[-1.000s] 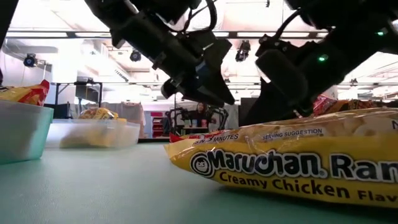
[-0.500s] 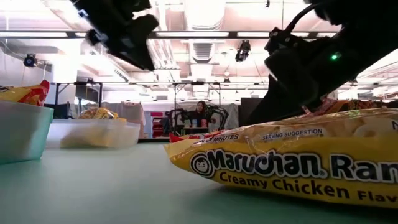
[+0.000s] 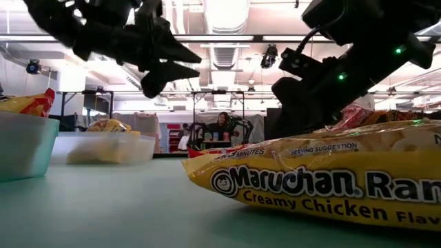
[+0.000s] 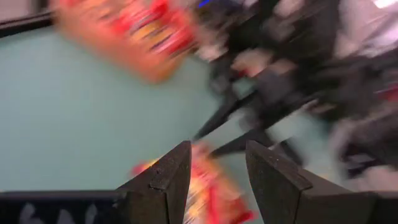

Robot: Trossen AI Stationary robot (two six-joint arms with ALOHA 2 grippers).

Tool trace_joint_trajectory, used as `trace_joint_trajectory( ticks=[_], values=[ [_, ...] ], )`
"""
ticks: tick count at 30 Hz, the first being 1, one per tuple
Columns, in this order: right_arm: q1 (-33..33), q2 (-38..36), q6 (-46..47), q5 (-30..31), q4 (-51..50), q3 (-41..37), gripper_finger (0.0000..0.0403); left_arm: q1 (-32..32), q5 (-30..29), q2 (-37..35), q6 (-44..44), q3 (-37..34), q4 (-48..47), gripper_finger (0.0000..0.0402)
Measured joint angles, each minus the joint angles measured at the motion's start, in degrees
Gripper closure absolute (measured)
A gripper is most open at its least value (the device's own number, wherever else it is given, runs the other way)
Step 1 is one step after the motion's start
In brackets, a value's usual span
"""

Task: Sort Maruchan noodles
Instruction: Put the red noodle pack into the green bin

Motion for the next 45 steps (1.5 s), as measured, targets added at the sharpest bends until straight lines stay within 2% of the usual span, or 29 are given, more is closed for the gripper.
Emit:
trace_joint_trajectory(
  ticks=[2,4,8,10,12,17,21,26,38,45],
  values=[
    [0.0,0.0,-0.18,-1.48,-0.29,0.0,0.0266,1.7,5.07,1.1,-0.02,-2.26,7.71,0.0264],
    [0.02,0.0,-0.39,-3.36,-0.41,0.0,0.0266,2.33,5.05,2.05,0.84,-3.29,10.14,0.0264],
    [0.07,0.0,-0.37,-4.41,-0.3,0.0,0.0266,2.47,-3.27,4.04,3.96,-3.48,9.99,0.0264],
    [0.04,0.0,-0.37,-4.43,-0.31,0.0,0.0266,2.51,-4.13,5.22,0.46,-2.85,9.04,0.0264],
    [-0.01,-0.02,0.58,-4.43,-0.31,0.0,0.0266,2.47,-2.59,6.63,-2.35,-1.74,7.03,0.0264],
    [-0.51,-0.42,3.05,-4.64,-0.41,-0.02,0.0266,2.45,6.95,10.26,-1.86,-0.14,6.57,0.0264],
    [-1.5,-2.13,3.26,-7.43,-1.43,-0.02,0.0255,2.45,10.99,12.66,-1.79,0.46,6.63,0.0264],
    [-2.6,-4.81,6.57,-7.68,-5.49,-0.02,0.0238,2.11,15.51,15.85,-1.79,1.05,7.02,0.0264],
    [-3.1,-2.46,14.41,-10.49,-5.93,-0.37,0.0247,1.73,15.88,22.45,-1.27,1.18,8.72,0.0264],
    [-3.1,-1.99,17.31,-13.67,-5.52,-0.45,0.0259,1.75,15.86,22.77,0.8,1.37,8.46,0.0264]
  ],
)
